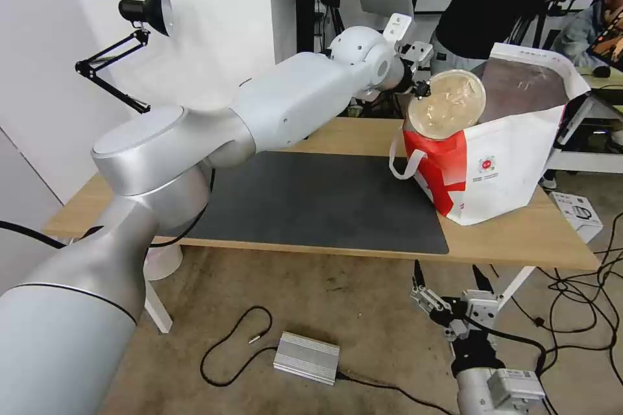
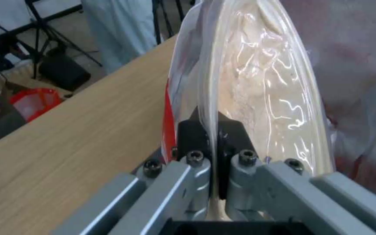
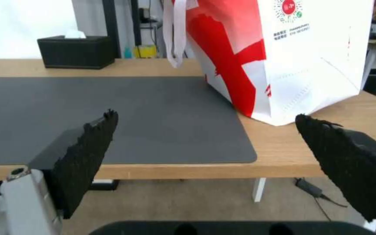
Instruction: Pick up the trash from the table and place it into the takeout bag.
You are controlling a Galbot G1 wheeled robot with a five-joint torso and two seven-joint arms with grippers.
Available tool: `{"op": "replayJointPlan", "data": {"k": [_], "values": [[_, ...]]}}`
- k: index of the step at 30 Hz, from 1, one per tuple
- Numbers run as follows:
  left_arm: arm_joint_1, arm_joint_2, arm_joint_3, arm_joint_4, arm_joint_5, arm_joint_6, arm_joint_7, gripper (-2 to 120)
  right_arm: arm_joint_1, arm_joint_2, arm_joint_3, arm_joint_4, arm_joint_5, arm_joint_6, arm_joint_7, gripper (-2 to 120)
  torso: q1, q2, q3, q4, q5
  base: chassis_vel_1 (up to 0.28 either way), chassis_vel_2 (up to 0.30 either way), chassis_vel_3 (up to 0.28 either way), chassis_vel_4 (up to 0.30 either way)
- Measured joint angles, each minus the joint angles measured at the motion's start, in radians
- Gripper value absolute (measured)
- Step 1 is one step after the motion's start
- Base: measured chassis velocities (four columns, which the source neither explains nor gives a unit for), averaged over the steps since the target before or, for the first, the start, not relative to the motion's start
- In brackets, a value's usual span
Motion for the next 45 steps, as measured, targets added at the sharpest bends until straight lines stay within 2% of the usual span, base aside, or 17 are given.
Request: {"op": "replayJointPlan", "data": {"k": [9, 21, 45], "values": [[-0.001, 0.0, 0.002, 0.002, 0.002, 0.001, -0.005, 0, 0.0, 0.0, 0.0, 0.0, 0.0, 0.0, 0.0, 100, 0.0, 0.0, 0.0, -0.0001, 0.0, 0.0, 0.0, 0.0, 0.0], [-0.007, -0.001, -0.021, 0.016, -0.033, -0.109, -0.108, 0, 0.0, 0.0, 0.0, 0.0, 0.0, 0.0, 0.0, 100, 0.0, 0.0, 0.0, 0.0, -0.0001, 0.0, 0.0, 0.0, 0.0], [-0.001, -0.001, -0.021, 0.038, -0.036, -0.164, -0.113, 0, 0.0, 0.0, 0.0, 0.0, 0.0, 0.0, 0.0, 100, 0.0, 0.0, 0.0, 0.0001, -0.0001, 0.0, 0.0, 0.0, 0.0]]}}
